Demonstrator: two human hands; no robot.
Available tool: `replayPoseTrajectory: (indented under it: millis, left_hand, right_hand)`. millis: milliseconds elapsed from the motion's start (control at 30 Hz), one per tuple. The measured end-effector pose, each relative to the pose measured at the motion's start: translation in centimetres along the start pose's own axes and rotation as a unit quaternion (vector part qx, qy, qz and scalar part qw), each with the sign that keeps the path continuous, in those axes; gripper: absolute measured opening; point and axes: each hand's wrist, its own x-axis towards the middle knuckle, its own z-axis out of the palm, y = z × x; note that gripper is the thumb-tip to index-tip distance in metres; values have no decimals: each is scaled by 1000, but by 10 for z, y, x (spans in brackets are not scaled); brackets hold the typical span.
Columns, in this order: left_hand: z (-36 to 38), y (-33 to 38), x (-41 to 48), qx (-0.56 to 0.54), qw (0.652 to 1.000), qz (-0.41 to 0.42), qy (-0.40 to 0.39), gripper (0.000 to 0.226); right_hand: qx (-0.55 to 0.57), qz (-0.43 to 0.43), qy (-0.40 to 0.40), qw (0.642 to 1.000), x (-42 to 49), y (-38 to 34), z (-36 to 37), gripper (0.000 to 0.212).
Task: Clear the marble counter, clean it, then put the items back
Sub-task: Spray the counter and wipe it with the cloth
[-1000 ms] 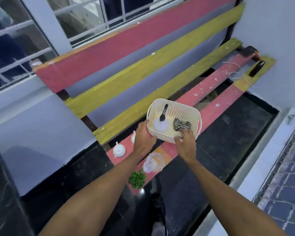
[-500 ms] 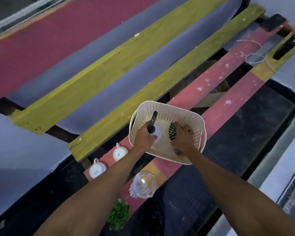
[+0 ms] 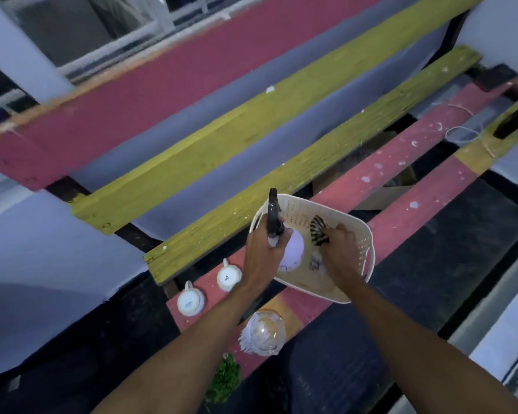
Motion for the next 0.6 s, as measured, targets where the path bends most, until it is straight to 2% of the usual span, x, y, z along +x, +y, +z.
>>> replayPoseTrajectory:
  millis: [133,300,433,600]
  left_hand:
    - [-46,44,-39,-68,996,23,60,19]
    - [-136,82,-115,-81,985,55,140,9]
    - [-222,72,-184,-45,977,29,208,18]
    - [-339,19,-272,-29,957,-17,287,21]
  right_hand:
    - [39,-10,46,998,-30,-66,-57,40]
    - [75,-96,58,991,-95,-165,-91,47]
    - [81,-136,21,987,-171,-247,-91,49]
    - [83,-181,-18,980,-278,-340,-60,49]
